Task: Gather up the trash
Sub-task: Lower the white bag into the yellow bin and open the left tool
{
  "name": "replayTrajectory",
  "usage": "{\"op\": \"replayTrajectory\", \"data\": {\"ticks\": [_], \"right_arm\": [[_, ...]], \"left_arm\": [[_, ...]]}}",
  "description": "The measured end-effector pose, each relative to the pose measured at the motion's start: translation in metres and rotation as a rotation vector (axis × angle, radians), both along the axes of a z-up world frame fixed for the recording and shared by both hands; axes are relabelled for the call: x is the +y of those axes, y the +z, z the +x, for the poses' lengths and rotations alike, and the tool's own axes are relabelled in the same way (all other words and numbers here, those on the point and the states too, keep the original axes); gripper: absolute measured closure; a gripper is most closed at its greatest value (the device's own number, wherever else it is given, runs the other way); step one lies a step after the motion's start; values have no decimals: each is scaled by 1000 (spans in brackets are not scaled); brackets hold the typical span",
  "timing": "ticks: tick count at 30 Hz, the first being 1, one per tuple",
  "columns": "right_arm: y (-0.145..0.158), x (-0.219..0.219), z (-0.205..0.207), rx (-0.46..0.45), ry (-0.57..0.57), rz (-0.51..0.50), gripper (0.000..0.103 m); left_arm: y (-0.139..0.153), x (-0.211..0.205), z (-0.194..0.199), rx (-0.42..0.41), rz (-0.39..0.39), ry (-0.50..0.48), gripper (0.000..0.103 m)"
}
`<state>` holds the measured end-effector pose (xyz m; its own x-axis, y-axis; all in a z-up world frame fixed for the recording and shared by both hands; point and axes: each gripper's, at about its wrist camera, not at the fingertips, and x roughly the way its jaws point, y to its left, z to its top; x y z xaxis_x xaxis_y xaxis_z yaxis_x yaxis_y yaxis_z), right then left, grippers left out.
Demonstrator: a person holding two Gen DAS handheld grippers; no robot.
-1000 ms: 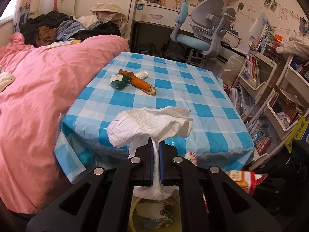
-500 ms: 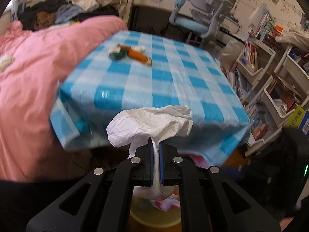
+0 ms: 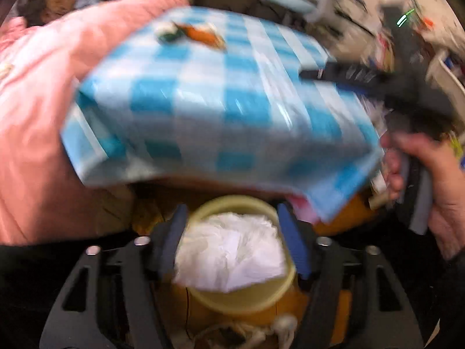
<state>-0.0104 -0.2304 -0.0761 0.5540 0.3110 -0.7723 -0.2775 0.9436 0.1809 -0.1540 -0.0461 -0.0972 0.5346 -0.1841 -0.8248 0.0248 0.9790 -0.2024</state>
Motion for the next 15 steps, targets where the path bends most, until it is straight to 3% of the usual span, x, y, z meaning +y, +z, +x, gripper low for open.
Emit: {"op": "replayTrajectory", "data": {"ticks": [4, 9, 15], "right_arm": [[-20, 8, 58, 58, -24, -66, 15], [-35, 20, 98, 66, -18, -129, 7], [-36, 23, 122, 31, -23, -119, 7]], "left_arm": [[18, 15, 33, -39, -12, 107, 21], [25, 35, 85, -26, -56, 196, 19], [15, 43, 104, 17, -133, 250, 17]]}}
